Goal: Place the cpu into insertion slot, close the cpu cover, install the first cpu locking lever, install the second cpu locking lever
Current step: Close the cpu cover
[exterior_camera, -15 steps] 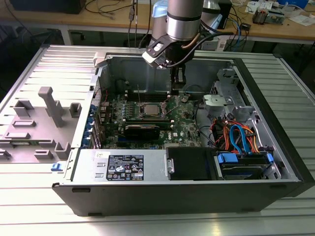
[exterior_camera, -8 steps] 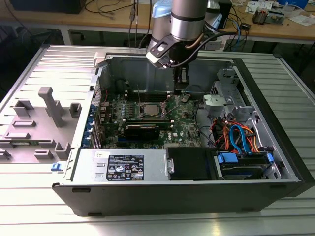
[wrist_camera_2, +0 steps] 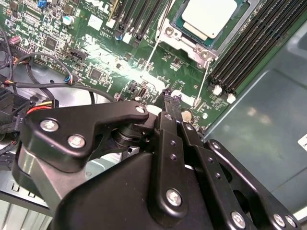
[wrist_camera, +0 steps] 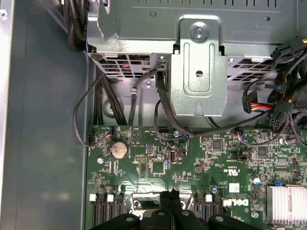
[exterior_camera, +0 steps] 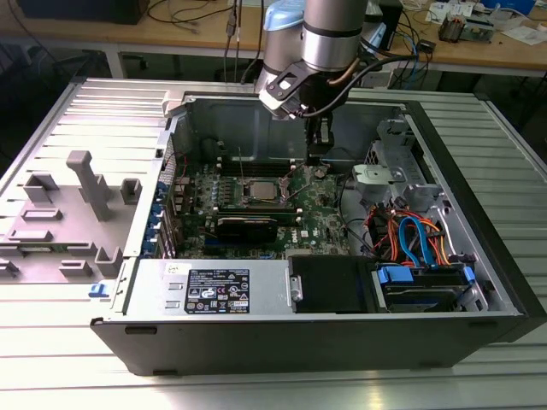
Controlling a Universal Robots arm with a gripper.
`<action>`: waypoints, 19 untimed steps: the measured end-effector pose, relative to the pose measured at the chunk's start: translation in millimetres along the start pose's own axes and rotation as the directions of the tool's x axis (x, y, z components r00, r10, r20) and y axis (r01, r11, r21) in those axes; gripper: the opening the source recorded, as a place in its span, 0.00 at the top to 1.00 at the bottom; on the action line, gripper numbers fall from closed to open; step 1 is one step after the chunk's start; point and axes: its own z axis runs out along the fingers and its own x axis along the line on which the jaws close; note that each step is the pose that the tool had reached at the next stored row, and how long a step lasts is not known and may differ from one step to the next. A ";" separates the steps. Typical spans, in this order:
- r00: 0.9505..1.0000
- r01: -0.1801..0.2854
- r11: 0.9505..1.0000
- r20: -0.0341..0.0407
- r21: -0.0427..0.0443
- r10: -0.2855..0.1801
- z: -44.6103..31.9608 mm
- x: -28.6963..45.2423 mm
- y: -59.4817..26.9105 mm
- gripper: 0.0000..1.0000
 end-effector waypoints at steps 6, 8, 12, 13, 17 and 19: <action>1.000 0.000 1.000 0.000 0.000 0.000 0.0 0.0 0.2 0.89; 1.000 0.000 1.000 0.000 0.000 0.000 0.0 0.0 0.2 0.89; 1.000 0.000 1.000 0.000 0.000 0.000 0.0 -0.1 0.4 0.89; 1.000 0.001 1.000 0.000 0.000 -0.001 0.2 0.0 0.8 0.89; 1.000 0.000 1.000 0.001 0.002 0.000 1.1 0.9 4.6 0.89; 1.000 0.000 1.000 0.001 0.005 0.000 1.5 1.3 7.4 0.89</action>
